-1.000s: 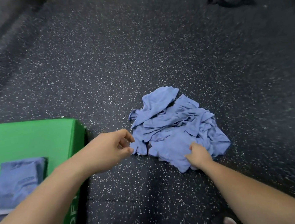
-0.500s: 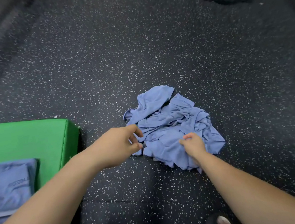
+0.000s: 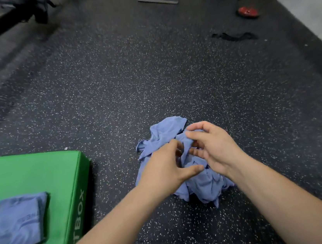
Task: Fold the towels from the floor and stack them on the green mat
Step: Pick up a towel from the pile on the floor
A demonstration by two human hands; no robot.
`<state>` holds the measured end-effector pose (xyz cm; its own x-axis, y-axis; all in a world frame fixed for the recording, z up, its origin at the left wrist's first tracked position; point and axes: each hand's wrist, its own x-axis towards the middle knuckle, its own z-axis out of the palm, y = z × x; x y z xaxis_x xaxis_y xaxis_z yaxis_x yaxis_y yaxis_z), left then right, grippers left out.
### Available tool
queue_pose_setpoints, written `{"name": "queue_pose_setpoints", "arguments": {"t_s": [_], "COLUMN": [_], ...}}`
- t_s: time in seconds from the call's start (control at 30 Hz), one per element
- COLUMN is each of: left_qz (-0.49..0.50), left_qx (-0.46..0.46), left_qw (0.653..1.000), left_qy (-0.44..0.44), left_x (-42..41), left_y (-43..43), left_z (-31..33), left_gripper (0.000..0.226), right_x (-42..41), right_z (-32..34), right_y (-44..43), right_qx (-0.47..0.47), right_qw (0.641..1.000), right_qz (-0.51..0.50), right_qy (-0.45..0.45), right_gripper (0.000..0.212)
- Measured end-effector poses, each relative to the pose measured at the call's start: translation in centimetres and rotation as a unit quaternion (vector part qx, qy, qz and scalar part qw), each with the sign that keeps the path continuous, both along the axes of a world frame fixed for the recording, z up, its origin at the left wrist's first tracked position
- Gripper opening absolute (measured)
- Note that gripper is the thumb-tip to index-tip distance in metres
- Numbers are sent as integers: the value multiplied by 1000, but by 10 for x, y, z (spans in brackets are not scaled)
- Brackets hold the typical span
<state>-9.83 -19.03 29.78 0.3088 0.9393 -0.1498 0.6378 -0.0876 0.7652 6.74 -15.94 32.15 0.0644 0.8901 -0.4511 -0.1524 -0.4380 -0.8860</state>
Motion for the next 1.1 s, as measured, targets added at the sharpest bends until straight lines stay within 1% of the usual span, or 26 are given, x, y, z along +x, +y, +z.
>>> {"name": "queue_pose_setpoints", "arguments": {"t_s": [0.07,0.1,0.17,0.27,0.33,0.37,0.4,0.43,0.47,0.5,0.53,0.57,0.6,0.63,0.67,0.7,0.73,0.77,0.83,0.9,0.97,1.1], "left_qz": [23,33,47,65,67,70,72,73,70,65,56,46,36,28,23,21,22,27,34,32,30,51], "left_qx": [49,66,71,83,93,96,97,95,97,102,109,116,120,123,126,134,149,164,191,214,241,238], "left_qw": [998,996,990,978,970,967,965,965,965,966,968,971,973,975,976,976,974,973,971,972,969,970], "left_qy": [-24,-49,-114,-182,-215,-226,-232,-235,-235,-230,-219,-204,-192,-183,-178,-173,-167,-160,-138,-93,-36,-8], "left_x": [8,10,7,-7,-17,-22,-26,-30,-33,-36,-37,-37,-36,-35,-32,-30,-29,-29,-32,-39,-46,-56], "left_y": [-5,-6,-10,-14,-16,-17,-18,-19,-20,-22,-25,-29,-33,-37,-40,-42,-43,-43,-42,-37,-31,-24], "left_z": [6,10,22,41,53,59,64,69,72,76,79,82,84,88,91,95,98,102,108,109,108,107], "left_gripper": [38,31,12,27,24,20,17,14,13,13,13,13,13,13,13,13,13,12,11,11,14,16], "right_x": [-3,-2,7,30,41,45,46,46,44,41,36,29,21,14,7,1,-3,-6,-5,0,7,19], "right_z": [23,33,51,69,72,70,68,68,68,69,71,73,75,76,75,75,75,76,79,83,87,88], "right_y": [-13,-18,-28,-46,-60,-66,-70,-74,-76,-77,-78,-80,-83,-86,-88,-90,-91,-92,-91,-89,-88,-87], "right_qx": [16,26,49,69,56,45,37,36,41,48,50,61,81,113,153,195,217,222,219,233,253,273], "right_qw": [999,998,994,987,988,991,994,994,982,955,914,875,852,854,865,876,885,895,909,902,881,857], "right_qz": [-16,-30,-67,-124,-131,-120,-97,-59,-7,61,132,188,216,216,204,193,191,193,184,164,150,147], "right_qy": [41,57,72,80,63,32,-18,-90,-183,-287,-380,-442,-469,-459,-431,-397,-366,-337,-303,-325,-370,-412], "right_gripper": [12,12,12,14,20,25,30,32,31,29,26,25,28,30,28,21,13,7,8,9,10,12]}}
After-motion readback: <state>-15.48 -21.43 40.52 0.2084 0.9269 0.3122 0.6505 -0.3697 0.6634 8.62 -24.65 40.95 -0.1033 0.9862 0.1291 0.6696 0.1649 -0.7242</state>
